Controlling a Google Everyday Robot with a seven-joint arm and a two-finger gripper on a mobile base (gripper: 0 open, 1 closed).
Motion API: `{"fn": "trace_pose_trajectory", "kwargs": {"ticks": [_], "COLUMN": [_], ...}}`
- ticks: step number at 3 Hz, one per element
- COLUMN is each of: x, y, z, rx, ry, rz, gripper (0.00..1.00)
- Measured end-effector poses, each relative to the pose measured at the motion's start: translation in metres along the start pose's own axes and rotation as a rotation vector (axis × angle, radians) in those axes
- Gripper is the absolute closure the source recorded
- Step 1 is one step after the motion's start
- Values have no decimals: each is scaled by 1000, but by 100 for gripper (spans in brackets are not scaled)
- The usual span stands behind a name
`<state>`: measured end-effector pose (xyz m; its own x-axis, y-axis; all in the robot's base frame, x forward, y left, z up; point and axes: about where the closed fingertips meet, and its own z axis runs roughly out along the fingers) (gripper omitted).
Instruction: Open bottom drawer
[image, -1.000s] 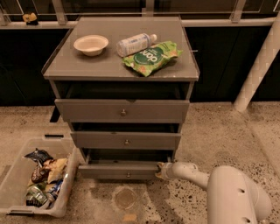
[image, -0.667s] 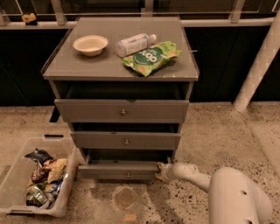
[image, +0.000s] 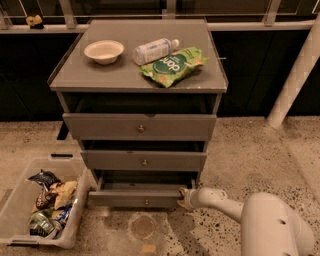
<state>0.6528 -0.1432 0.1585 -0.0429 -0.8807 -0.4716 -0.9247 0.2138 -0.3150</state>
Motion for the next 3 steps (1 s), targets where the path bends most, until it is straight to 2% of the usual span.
{"fn": "trace_pose_trajectory", "kwargs": {"ticks": [2, 3], "x": [1, 1], "y": [22, 22], "z": [-10, -9], "rx": [-18, -18], "ry": [-22, -22], "rz": [-10, -9], "gripper": [100, 100]}}
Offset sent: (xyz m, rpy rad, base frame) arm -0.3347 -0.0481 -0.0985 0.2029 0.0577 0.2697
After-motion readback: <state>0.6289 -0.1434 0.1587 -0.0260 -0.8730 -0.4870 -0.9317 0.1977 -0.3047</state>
